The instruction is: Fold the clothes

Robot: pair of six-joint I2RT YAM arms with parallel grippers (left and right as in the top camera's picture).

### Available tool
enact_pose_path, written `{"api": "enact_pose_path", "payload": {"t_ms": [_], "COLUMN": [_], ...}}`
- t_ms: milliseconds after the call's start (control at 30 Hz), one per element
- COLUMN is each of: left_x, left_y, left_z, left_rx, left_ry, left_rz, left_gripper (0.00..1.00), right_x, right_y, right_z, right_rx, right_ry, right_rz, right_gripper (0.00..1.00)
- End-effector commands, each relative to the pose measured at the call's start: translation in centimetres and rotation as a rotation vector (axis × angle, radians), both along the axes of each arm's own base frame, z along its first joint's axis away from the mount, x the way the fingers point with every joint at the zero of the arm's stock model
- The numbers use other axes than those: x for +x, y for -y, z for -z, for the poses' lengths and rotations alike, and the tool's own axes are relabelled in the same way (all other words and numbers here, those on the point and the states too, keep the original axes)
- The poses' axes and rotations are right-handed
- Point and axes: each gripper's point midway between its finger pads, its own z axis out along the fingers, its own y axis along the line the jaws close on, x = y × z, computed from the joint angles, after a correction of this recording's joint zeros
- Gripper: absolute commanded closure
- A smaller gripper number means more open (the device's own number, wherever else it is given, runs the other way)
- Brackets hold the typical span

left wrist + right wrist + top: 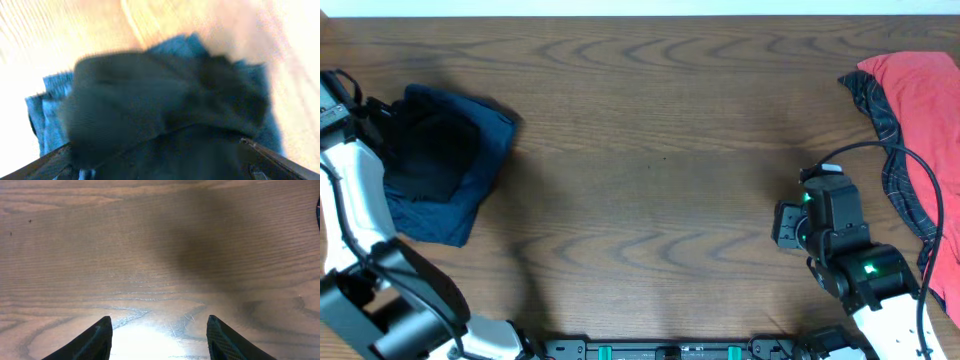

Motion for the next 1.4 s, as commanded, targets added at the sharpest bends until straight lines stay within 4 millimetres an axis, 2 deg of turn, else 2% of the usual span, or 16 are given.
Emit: {"api": "enact_pose_path", "payload": {"t_ms": [0, 100, 133, 200, 267, 333, 467, 667, 733, 800, 867, 900, 967, 1133, 1267, 1367], "left_x": [-0.7, -0.5, -0.4, -0.5, -0.6, -0.9, -1.6, -2.1, -2.1, -2.1, -1.8, -1.4, -0.1, 2.1, 4.3, 5.3], "left_y": [-0.5, -0.1, 0.0, 0.0, -0.3, -0.7, -1.7, -2.4, -2.3, -2.3, -2.3, -1.9, -0.7, 2.9, 9.3, 15.1], "left_z": [-5.1, -6.4, -6.4, -5.9, -5.0, -3.4, 0.8, 7.3, 8.3, 8.4, 8.0, 7.5, 6.0, -0.8, -6.2, -8.2], "left_rx": [0.102, 0.107, 0.103, 0.095, 0.084, 0.069, 0.028, -0.055, -0.069, -0.076, -0.078, -0.093, -0.135, -0.044, 0.046, 0.100], "left_ry": [0.085, 0.126, 0.131, 0.117, 0.092, 0.048, -0.066, -0.194, -0.214, -0.209, -0.186, -0.161, -0.083, 0.043, 0.134, 0.144], "left_rz": [-0.007, 0.007, 0.013, 0.012, 0.005, -0.010, -0.043, -0.057, -0.057, -0.070, -0.073, -0.057, -0.002, 0.143, 0.332, 0.522], "left_gripper": [0.02, 0.01, 0.07, 0.31, 0.62, 0.80, 0.87, 0.87, 0.83, 0.70, 0.50, 0.46, 0.40, 0.35, 0.35, 0.30], "right_x": [0.5, 0.8, 0.8, 0.9, 0.9, 0.9, 0.9, 0.9, 0.9, 0.8, 0.7, 0.7, 0.7, 1.3, 2.5, 4.2], "right_y": [0.2, 0.1, 0.1, 0.1, 0.0, 0.0, 0.0, 0.0, 0.0, 0.1, 0.1, 0.1, 0.0, -0.7, -0.9, -0.9], "right_z": [0.0, 0.5, 0.7, 1.0, 1.2, 1.3, 1.3, 1.3, 1.3, 1.3, 1.4, 1.4, 1.4, 1.0, 0.2, -0.7], "right_rx": [-0.008, -0.013, -0.015, -0.017, -0.020, -0.020, -0.020, -0.020, -0.019, -0.021, -0.021, -0.022, -0.017, 0.018, 0.016, -0.013], "right_ry": [-0.003, -0.018, -0.026, -0.036, -0.043, -0.046, -0.046, -0.047, -0.050, -0.053, -0.057, -0.058, -0.057, -0.030, 0.027, 0.101], "right_rz": [0.010, 0.010, 0.010, 0.010, 0.010, 0.009, 0.009, 0.010, 0.009, 0.010, 0.009, 0.009, 0.007, -0.011, -0.017, -0.042], "right_gripper": [0.41, 0.41, 0.41, 0.41, 0.41, 0.41, 0.41, 0.41, 0.41, 0.41, 0.41, 0.41, 0.40, 0.37, 0.35, 0.33]}}
